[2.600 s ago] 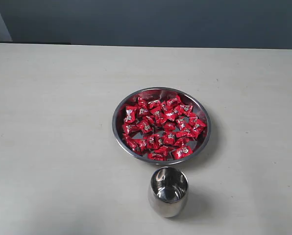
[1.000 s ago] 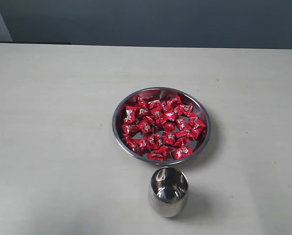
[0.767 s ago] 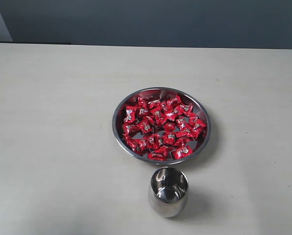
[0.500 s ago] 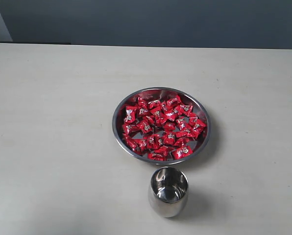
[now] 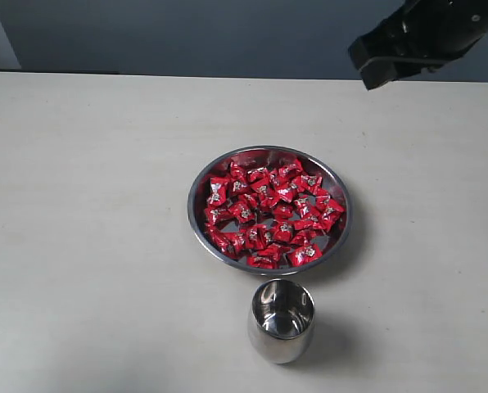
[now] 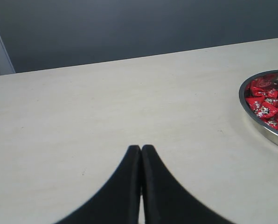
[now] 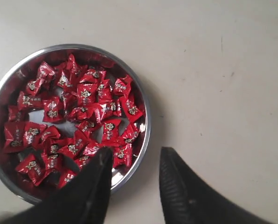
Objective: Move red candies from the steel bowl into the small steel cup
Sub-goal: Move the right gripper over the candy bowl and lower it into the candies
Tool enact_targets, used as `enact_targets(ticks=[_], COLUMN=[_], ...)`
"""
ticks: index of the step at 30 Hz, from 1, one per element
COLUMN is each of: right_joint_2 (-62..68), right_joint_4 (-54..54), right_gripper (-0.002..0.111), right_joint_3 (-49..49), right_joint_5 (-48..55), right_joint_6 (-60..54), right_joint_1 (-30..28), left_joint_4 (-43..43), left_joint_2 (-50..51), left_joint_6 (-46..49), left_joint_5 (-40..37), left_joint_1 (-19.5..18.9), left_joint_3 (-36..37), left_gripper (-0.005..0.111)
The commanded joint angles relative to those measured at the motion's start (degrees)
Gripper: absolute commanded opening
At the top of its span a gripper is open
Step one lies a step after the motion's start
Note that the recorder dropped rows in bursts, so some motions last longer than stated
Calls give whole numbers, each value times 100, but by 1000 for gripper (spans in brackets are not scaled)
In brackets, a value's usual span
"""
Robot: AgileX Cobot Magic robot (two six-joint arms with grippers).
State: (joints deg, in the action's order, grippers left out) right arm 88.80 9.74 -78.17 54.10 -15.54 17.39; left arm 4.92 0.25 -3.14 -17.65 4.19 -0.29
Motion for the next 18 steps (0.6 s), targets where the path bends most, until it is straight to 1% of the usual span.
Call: enact_targets(ticks=[1,3,9,18], right_joint_2=[583,837,1417,2009], right_joint_4=[139,151,151,56], right_gripper=[35,35,35,35], right_joint_3=[-101,-179,-516,-799], right_joint_5=[-118,-132,51,426], right_joint_6=[-194,-194,-277,-401], right_joint_1=[0,0,25,443], left_joint_4=[132,258,269,269], left_joint_2=[-25,-25,-25,-25], left_joint_6=[-32,-32,-32,-32], left_joint_5=[38,38,38,38], left_joint_1=[-13,-13,-13,-13], left_joint_3=[29,29,29,29], left_gripper=[0,0,0,0])
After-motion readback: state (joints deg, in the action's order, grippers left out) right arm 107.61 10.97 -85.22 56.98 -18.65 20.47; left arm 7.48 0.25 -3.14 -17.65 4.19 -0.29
